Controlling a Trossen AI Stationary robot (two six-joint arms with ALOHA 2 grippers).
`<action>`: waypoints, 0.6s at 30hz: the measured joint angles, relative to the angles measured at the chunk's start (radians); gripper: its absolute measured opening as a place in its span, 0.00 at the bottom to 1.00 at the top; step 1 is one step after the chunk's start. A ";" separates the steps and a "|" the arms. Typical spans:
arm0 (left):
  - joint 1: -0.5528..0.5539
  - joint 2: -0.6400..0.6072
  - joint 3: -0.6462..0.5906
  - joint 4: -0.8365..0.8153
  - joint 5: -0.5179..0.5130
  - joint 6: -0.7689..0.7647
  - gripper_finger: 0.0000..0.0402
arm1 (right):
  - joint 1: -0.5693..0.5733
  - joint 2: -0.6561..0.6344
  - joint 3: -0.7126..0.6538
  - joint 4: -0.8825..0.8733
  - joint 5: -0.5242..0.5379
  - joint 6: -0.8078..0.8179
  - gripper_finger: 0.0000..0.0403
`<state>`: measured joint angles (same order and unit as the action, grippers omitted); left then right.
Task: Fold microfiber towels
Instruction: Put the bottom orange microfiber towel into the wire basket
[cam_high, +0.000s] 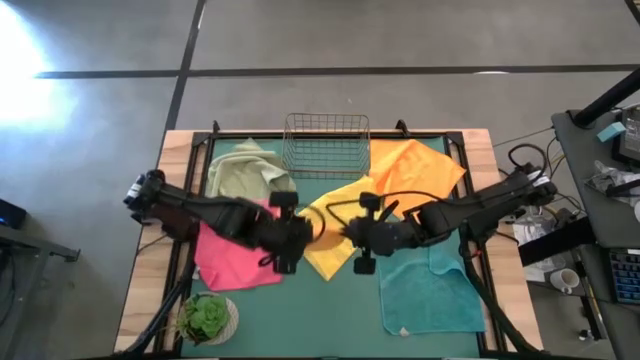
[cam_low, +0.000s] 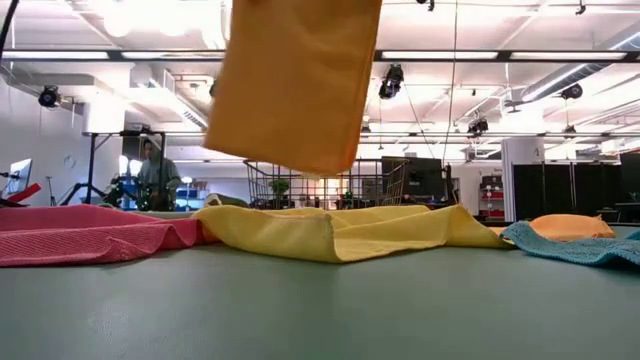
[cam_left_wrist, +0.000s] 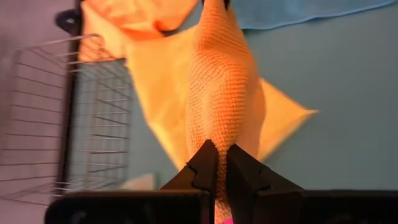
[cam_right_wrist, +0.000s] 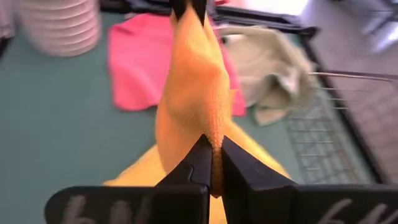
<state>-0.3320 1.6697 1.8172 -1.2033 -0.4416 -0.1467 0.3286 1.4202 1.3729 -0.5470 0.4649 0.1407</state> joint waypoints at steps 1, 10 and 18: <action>0.019 -0.003 0.000 0.001 -0.004 0.028 0.01 | -0.010 -0.003 0.005 -0.006 0.020 0.001 0.02; 0.169 -0.029 0.002 0.011 -0.009 0.235 0.01 | -0.126 -0.006 0.111 -0.003 0.096 -0.076 0.02; 0.275 -0.037 0.034 0.030 -0.113 0.373 0.01 | -0.261 -0.005 0.149 -0.030 0.094 -0.133 0.02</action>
<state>-0.0574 1.6329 1.8512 -1.1732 -0.5542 0.2267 0.0681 1.4148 1.5215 -0.5767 0.5589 0.0082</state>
